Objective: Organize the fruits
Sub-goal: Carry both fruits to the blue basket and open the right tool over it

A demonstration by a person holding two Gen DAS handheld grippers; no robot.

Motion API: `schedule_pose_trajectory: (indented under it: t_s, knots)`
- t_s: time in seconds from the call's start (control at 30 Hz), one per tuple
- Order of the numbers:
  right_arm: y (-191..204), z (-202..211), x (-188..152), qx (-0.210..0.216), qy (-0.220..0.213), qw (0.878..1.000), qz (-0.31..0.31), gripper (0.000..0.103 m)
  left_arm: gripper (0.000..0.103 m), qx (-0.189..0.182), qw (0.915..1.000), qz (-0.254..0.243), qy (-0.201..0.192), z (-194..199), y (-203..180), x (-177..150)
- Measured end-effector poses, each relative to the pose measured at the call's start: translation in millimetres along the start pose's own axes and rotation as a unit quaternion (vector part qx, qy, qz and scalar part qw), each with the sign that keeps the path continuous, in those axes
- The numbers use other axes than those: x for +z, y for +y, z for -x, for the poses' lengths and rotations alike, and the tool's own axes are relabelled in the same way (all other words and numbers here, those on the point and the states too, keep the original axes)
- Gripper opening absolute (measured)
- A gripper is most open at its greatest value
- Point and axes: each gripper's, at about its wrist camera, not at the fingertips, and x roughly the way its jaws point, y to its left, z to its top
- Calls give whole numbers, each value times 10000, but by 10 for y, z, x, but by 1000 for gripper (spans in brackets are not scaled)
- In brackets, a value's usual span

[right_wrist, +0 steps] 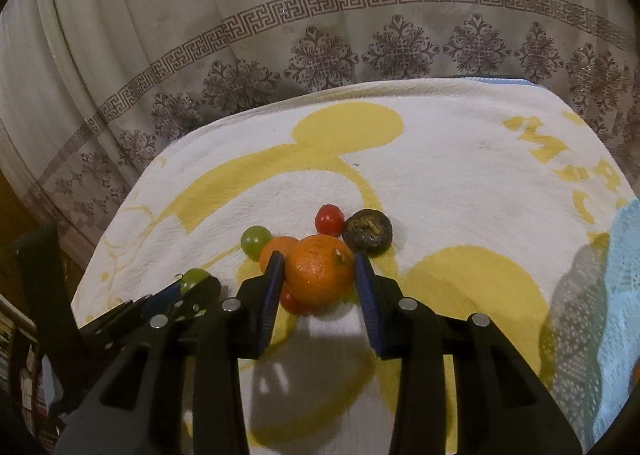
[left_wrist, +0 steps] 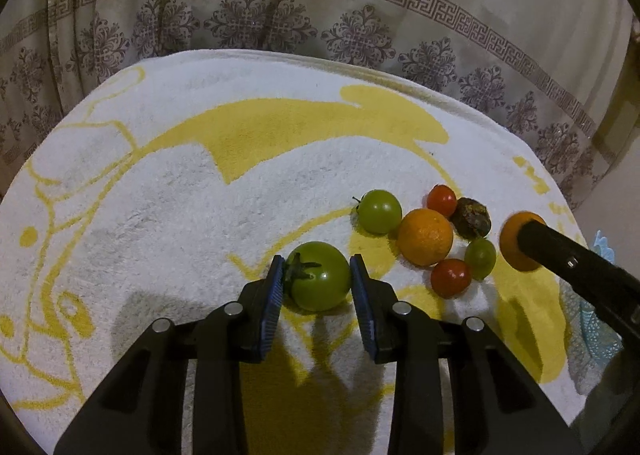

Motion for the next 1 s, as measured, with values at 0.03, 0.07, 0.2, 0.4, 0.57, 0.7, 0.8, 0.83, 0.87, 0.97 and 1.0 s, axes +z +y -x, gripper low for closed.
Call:
schedule_pose_trajectory:
  t_s: [0.03, 0.07, 0.2, 0.4, 0.57, 0.7, 0.8, 0.83, 0.87, 0.97, 1.0]
  knots:
    - [-11, 48, -12, 6, -28, 10000, -23, 38, 33, -4, 10000, -1, -28, 14, -4, 7]
    - [-25, 87, -18, 10, -55, 10000, -46, 38, 33, -11, 10000, -5, -71, 40, -10, 10]
    - [-76, 280, -25, -1, -200, 9997, -136, 38, 33, -12, 9997, -69, -215, 135, -62, 31]
    - [-179, 579, -57, -53, -428, 9987, -267, 38, 33, -123, 9987, -254, -418, 300, -194, 27]
    - [-348, 865, -137, -209, -626, 9968, -441, 38, 33, -237, 9976, -411, -514, 405, -328, -2]
    - [-527, 1097, -221, -406, -769, 9944, -596, 38, 33, -295, 9965, -522, -580, 470, -419, -19]
    - [-682, 1246, -307, -599, -853, 9920, -714, 38, 33, -320, 9957, -600, -623, 513, -475, -36]
    - [-751, 1304, -346, -676, -878, 9908, -774, 38, 33, -326, 9955, -625, -637, 528, -494, -39]
    - [-814, 1353, -384, -740, -896, 9897, -831, 38, 33, -332, 9952, -651, -649, 542, -513, -42]
    - [-1016, 1488, -496, -929, -929, 9858, -1042, 38, 33, -351, 9939, -760, -712, 604, -598, -59]
    - [-1087, 1534, -539, -990, -936, 9844, -1116, 38, 33, -356, 9935, -797, -729, 624, -630, -67]
